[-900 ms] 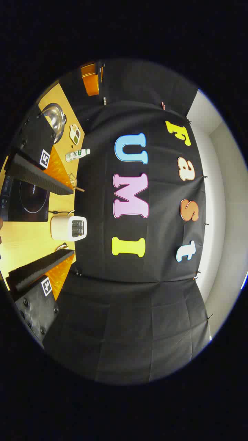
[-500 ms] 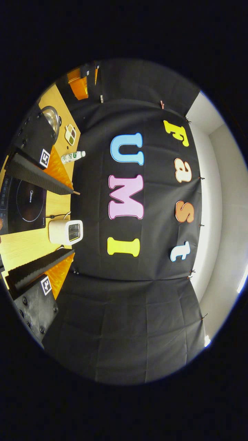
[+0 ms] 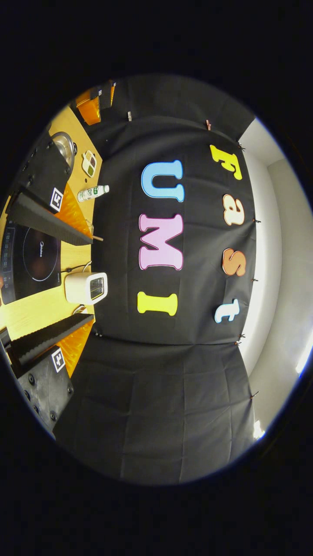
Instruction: First push the handle of the pot to place it horizontally, then grasp the pot with both hands and set it on the induction cooktop.
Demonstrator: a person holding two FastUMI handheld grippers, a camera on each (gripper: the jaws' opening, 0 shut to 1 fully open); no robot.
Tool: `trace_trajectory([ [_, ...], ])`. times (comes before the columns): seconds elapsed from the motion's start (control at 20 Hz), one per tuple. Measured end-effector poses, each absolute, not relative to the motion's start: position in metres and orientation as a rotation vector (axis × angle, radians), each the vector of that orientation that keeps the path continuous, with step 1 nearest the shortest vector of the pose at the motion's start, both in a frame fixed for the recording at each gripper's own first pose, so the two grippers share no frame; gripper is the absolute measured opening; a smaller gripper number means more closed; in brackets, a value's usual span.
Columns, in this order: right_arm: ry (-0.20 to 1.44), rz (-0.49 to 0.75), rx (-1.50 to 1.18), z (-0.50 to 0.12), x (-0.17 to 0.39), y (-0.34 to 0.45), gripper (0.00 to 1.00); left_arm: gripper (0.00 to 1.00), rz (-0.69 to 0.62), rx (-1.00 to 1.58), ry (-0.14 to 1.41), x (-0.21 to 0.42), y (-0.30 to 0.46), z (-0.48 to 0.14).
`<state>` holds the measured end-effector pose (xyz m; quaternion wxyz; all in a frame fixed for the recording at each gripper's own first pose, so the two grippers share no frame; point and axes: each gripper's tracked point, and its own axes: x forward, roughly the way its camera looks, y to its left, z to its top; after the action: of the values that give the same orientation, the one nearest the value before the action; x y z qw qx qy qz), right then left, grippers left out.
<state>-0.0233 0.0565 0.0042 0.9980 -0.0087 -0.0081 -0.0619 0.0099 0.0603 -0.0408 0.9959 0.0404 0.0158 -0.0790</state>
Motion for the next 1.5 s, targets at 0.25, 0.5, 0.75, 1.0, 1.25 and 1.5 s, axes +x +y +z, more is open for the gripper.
trace_trajectory([
  [0.25, -0.008, -0.118, -0.034, 0.000, -0.030, 0.064, 0.97, 0.95, -0.159, 0.073, 0.081, 0.015, 0.078, -0.062],
  [0.5, 0.018, -0.129, -0.020, -0.002, -0.034, 0.073, 0.97, 0.66, -0.158, 0.068, 0.175, 0.012, 0.105, -0.098],
  [0.75, 0.027, -0.111, -0.031, -0.002, -0.028, 0.088, 0.98, 0.37, -0.173, 0.067, 0.271, 0.010, 0.128, -0.134],
  [1.0, 0.037, -0.102, -0.048, -0.006, -0.033, 0.090, 0.98, 0.15, -0.216, 0.060, 0.368, 0.001, 0.131, -0.172],
  [1.25, 0.041, -0.093, -0.048, -0.014, -0.023, 0.084, 0.98, 0.05, -0.260, 0.084, 0.549, -0.007, 0.116, -0.227],
  [1.5, 0.049, -0.044, -0.035, -0.015, -0.004, 0.083, 0.96, 0.05, -0.328, 0.110, 0.738, -0.023, 0.095, -0.281],
])
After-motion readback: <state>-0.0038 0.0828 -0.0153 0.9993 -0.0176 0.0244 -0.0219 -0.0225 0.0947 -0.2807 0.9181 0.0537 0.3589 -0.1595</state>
